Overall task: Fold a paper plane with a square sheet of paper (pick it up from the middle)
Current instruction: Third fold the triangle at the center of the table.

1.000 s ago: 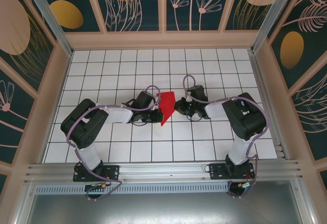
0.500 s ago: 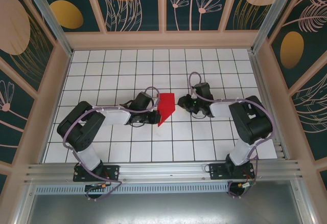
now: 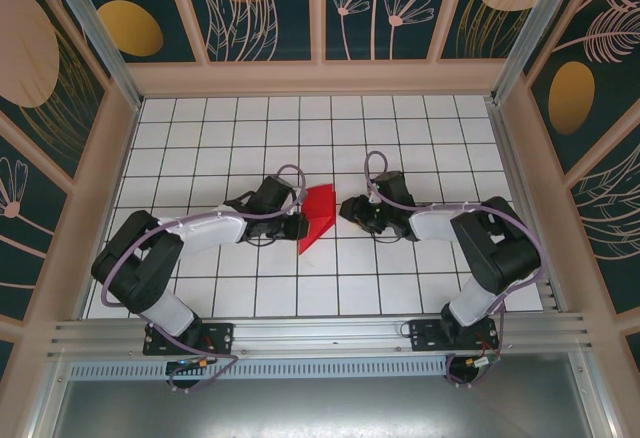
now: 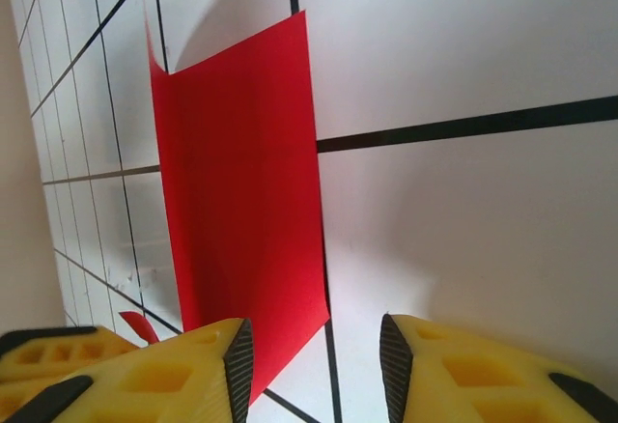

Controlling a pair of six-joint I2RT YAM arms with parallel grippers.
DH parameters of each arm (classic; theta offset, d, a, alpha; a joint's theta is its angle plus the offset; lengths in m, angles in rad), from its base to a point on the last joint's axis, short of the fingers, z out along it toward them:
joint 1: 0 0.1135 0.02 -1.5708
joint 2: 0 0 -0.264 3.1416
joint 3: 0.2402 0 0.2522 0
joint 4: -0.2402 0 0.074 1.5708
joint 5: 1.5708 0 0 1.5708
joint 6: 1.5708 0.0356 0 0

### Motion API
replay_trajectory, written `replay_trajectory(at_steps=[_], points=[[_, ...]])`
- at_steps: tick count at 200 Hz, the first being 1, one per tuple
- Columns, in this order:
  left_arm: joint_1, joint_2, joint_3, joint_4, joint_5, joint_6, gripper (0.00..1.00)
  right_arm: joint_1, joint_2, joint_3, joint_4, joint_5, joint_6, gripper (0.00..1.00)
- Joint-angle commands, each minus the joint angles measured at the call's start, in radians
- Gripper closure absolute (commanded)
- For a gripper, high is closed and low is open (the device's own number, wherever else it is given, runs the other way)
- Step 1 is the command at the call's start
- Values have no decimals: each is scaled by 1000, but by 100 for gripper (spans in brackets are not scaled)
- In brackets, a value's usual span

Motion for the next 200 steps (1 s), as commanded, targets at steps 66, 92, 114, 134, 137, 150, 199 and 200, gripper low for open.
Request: replay_trajectory(at_steps=[66,92,114,134,137,150,199,200], points=[[6,39,38,-34,-85,-26,92,29,49,23,132,-104,37,52],[6,48,38,-30,-82,-23,92,49,80,61,135,-117,35,51],[6,52,38,-22,-81,-22,92,51,122,113,128,-137,23,52],[6,55,38,-17,-78,-24,91,52,165,165,104,-138,6,55],[6,55,37,-15,-76,-24,91,50,172,173,98,-138,2,55],[6,49,29,-6,-70,-28,90,48,203,206,70,-134,-15,59],[6,-1,6,16,-56,-30,84,39,260,271,25,-127,-37,83],[6,-2,6,15,-57,-30,84,39,261,270,26,-127,-36,84]])
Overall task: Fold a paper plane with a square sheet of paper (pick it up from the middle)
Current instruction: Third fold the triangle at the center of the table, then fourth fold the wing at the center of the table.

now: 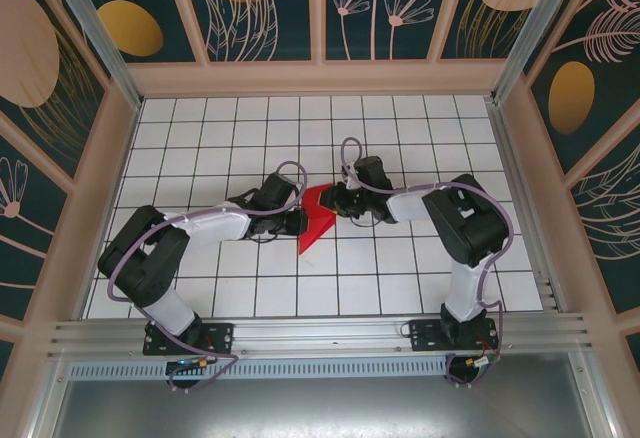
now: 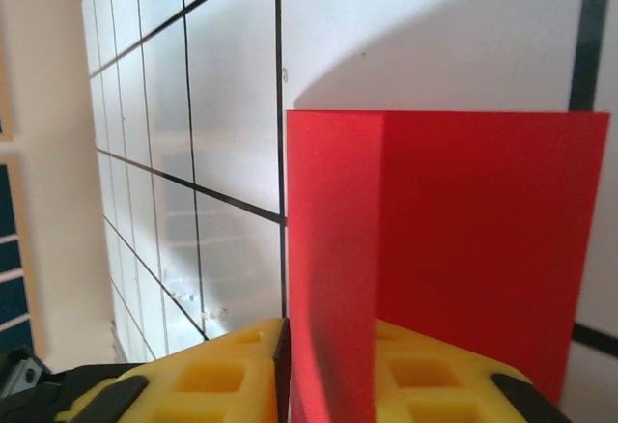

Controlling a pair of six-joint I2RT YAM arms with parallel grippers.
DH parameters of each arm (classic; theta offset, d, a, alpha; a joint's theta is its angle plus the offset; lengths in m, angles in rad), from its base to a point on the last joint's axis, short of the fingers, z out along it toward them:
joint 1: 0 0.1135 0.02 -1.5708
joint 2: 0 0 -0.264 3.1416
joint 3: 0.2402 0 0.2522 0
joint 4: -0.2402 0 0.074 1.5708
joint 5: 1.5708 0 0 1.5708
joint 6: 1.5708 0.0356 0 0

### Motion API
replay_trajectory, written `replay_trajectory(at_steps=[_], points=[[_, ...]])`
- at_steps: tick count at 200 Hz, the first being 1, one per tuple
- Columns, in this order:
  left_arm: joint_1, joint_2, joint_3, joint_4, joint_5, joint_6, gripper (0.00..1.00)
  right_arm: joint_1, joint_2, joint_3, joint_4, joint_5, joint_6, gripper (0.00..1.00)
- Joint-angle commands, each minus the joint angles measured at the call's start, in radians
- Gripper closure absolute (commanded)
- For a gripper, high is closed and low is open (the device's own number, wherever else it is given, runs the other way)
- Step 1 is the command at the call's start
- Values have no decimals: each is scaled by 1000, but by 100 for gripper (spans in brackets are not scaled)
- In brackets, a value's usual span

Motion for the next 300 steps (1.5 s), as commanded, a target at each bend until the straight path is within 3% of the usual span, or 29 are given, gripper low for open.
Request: replay_trajectory(at_steps=[1,15,52,83,109,131,180,300], points=[[5,-44,-17,11,12,-6,83,-5,15,25,-29,-9,-21,84],[7,-71,-27,14,8,-10,79,-4,9,20,-25,3,-5,91],[5,-184,-94,69,6,-35,59,9,-63,-86,88,89,170,98],[-4,-286,-164,107,-20,-37,52,53,-137,-148,110,208,293,98],[-83,-333,-188,104,-113,-23,48,91,-150,-136,66,251,320,97],[-172,-321,-182,108,-204,-23,47,98,-139,-128,45,255,318,92],[-254,-253,-174,97,-346,-57,43,86,-158,-114,18,238,275,80],[-329,-91,-126,73,-480,-84,43,73,-163,-81,25,159,240,78]])
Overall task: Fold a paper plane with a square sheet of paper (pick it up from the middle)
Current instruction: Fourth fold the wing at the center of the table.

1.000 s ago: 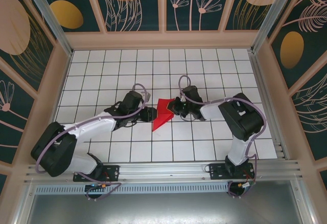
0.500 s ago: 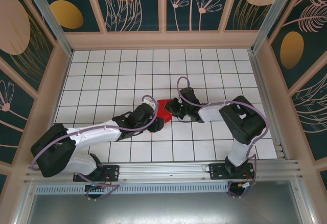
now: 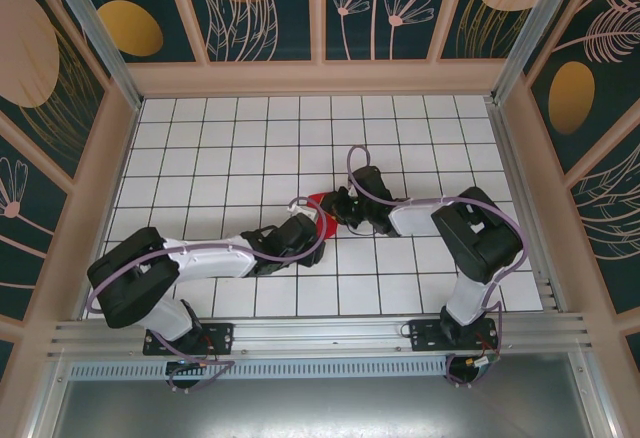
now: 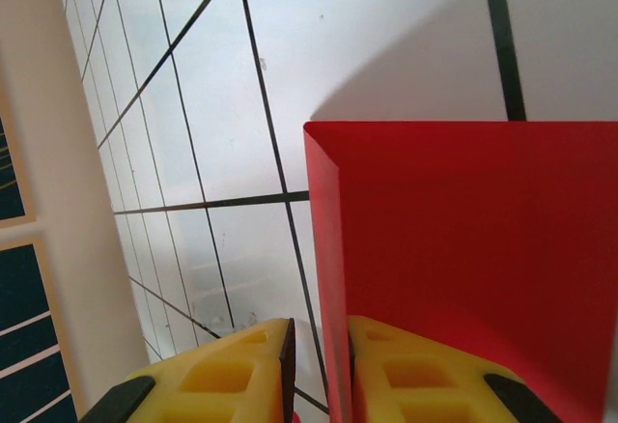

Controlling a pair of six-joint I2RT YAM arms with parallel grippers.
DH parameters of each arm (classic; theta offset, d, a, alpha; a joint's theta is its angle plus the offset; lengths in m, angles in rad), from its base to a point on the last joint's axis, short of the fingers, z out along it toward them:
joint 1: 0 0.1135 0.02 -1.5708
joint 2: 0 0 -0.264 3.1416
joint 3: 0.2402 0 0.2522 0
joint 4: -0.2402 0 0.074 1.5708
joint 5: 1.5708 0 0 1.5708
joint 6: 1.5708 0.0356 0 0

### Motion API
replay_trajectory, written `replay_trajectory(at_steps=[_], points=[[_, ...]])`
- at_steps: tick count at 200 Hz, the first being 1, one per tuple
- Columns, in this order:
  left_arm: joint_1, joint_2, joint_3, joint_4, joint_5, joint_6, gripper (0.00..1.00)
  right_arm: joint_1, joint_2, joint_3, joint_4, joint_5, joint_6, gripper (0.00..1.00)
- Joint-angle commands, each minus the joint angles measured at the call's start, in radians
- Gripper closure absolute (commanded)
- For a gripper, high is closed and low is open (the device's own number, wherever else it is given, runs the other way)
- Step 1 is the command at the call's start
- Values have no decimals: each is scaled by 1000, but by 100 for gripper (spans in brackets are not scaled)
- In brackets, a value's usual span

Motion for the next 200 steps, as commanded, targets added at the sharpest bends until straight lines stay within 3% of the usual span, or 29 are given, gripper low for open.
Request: replay_trajectory(at_steps=[1,119,179,200], points=[[-7,19,24,-23,-62,-15,43,-5,-29,30,-4,-23,-23,78],[-8,36,10,-23,-82,14,58,-5,-19,62,-40,-25,-40,78],[-8,44,2,-26,-92,25,56,-6,-9,71,-44,-35,-46,90],[-9,46,-1,-23,-89,27,60,-5,-7,73,-44,-37,-49,93]])
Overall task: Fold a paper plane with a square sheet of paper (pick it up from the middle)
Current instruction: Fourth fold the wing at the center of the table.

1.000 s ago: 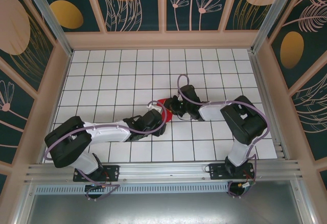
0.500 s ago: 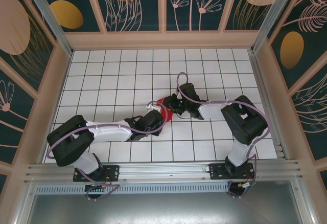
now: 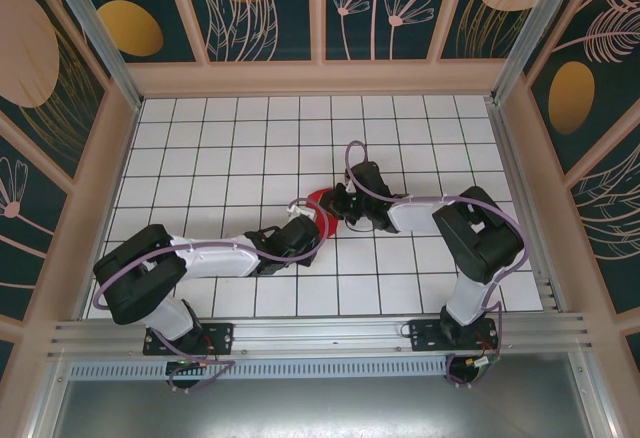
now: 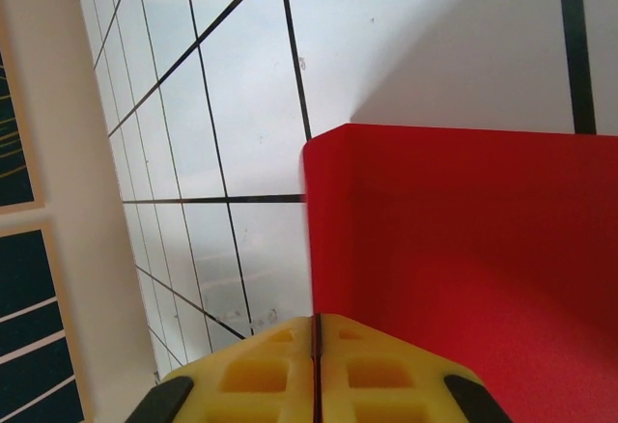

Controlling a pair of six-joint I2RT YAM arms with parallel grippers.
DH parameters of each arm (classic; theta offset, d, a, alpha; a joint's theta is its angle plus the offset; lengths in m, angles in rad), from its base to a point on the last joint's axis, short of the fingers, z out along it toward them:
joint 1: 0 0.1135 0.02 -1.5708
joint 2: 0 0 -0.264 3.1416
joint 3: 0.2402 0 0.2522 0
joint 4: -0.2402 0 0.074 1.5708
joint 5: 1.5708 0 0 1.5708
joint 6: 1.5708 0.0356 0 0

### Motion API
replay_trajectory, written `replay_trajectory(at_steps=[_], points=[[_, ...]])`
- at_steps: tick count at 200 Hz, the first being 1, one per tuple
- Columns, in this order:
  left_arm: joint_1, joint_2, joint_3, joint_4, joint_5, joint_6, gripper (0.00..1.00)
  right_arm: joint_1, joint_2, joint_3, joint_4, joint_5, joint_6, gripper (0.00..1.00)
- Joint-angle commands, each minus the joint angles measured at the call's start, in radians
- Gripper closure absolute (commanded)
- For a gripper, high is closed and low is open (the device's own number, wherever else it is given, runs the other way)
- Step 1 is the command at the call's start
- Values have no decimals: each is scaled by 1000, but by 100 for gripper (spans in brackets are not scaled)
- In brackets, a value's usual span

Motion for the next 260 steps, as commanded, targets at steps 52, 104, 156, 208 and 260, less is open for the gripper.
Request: replay_trajectory(at_steps=[52,104,156,208,260], points=[[-8,11,-7,-11,-33,20,74,-5,-1,30,-19,-10,-22,92],[-9,10,-11,7,-29,10,93,-6,-25,34,-50,5,-43,81],[5,-4,-35,71,59,8,99,-55,-170,-10,-153,65,-112,52],[93,-39,-92,193,282,11,98,-83,-329,-96,-177,70,-157,47],[160,-16,-94,227,425,21,98,-42,-298,-134,-98,23,-146,70]])
